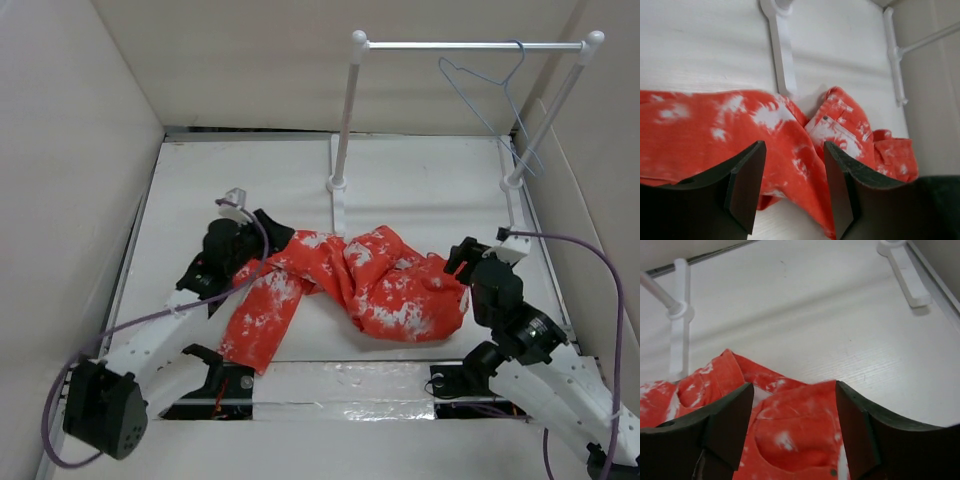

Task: Place the trousers on the hanger
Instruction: Flatten out the trousers at the center of the board.

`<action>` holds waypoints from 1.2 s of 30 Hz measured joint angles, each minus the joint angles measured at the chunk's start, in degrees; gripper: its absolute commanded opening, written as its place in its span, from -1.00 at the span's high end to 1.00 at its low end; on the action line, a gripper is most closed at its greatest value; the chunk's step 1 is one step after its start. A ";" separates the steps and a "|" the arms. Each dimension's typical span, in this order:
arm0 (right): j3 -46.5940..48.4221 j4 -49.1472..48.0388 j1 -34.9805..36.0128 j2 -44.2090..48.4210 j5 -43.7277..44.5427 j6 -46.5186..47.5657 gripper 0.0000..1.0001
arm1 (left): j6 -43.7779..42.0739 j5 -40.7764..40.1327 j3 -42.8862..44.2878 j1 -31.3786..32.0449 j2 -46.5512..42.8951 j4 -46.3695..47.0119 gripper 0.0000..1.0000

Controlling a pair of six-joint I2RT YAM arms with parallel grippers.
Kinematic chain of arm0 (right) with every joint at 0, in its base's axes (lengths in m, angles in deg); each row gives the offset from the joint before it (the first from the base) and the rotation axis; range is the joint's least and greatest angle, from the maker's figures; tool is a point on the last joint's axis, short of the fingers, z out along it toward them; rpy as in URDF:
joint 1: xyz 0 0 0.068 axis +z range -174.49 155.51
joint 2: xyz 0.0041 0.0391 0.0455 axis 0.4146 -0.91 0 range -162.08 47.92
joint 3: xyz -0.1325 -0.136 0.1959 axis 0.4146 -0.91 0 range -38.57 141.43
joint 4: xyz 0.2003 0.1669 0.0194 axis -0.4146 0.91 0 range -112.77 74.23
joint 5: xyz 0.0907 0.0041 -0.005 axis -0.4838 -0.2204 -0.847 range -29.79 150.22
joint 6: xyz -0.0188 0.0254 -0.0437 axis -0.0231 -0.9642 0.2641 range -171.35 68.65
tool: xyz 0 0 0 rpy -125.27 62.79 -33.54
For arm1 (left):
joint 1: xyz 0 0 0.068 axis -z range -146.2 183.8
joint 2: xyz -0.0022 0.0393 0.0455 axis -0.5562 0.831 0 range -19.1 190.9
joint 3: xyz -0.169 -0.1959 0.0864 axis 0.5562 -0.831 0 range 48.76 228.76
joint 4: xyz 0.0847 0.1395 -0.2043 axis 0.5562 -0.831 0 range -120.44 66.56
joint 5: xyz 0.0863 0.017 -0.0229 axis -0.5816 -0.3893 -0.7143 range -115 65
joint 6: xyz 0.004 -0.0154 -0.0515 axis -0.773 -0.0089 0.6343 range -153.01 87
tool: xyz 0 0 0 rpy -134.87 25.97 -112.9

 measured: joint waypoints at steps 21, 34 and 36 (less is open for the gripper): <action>4.96 -22.38 3.04 -36.30 -26.60 9.84 -0.80 | 7.04 -37.68 -7.61 7.34 -16.92 -13.25 -0.61; 3.56 -34.80 -5.66 -49.22 -42.91 10.10 0.39 | 6.95 -31.28 -9.73 4.20 2.71 -3.65 -0.37; 3.56 -36.00 -6.03 -51.65 -44.92 10.19 0.69 | 6.80 -31.21 -9.38 3.93 4.46 -2.05 -0.19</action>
